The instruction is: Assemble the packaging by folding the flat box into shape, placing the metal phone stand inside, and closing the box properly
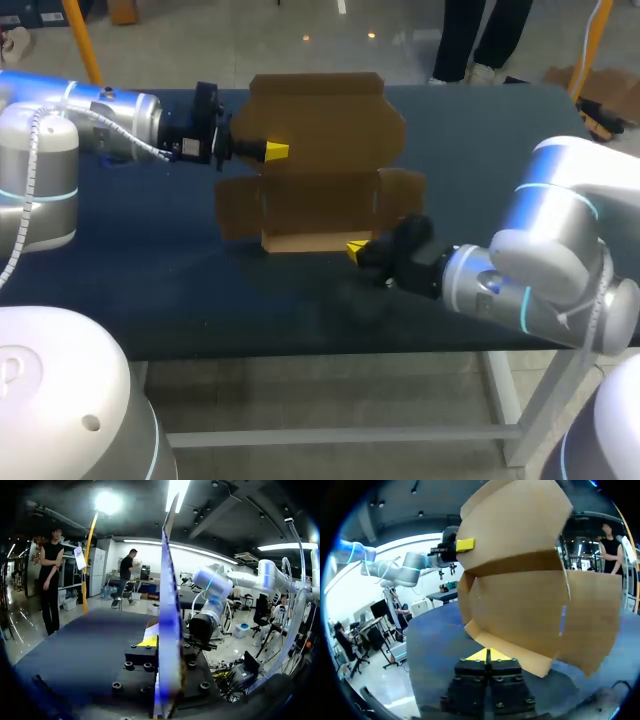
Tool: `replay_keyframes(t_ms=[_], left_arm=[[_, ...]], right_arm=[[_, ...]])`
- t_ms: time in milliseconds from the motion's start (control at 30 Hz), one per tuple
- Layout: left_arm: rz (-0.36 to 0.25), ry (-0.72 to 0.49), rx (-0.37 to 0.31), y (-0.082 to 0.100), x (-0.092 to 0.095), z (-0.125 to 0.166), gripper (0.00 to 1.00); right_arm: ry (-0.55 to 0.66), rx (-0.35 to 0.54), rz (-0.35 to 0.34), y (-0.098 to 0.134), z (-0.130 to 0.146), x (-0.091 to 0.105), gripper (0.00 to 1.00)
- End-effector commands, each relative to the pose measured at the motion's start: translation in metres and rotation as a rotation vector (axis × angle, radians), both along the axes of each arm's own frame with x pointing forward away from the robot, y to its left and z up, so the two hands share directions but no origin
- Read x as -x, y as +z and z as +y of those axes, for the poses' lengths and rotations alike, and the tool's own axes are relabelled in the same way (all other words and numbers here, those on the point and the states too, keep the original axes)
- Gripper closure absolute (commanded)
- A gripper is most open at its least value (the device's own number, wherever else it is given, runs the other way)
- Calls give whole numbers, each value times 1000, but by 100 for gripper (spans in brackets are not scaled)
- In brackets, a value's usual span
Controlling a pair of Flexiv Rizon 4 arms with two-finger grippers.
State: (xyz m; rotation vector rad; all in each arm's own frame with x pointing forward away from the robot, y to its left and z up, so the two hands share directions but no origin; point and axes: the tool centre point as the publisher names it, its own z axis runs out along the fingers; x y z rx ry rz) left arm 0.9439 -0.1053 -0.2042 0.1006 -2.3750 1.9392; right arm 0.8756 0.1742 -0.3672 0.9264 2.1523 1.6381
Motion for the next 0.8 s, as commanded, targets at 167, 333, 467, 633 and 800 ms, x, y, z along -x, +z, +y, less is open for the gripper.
replay_keyframes(t_ms=[167, 333, 467, 633, 800], left_arm=[[16, -26, 10, -8, -8, 1, 100], [26, -28, 10, -9, -11, 1, 100], [31, -32, 10, -8, -13, 2, 100], [33, -34, 11, -8, -14, 4, 100], [33, -34, 11, -8, -14, 4, 100]], right_arm=[[-58, 35, 0, -22, 32, -20, 100], [-62, 45, 1, -28, 40, -25, 100], [-64, 52, 1, -32, 46, -27, 100], [-76, 62, 2, -38, 50, -31, 100], [-100, 76, 4, -43, 54, -35, 100]])
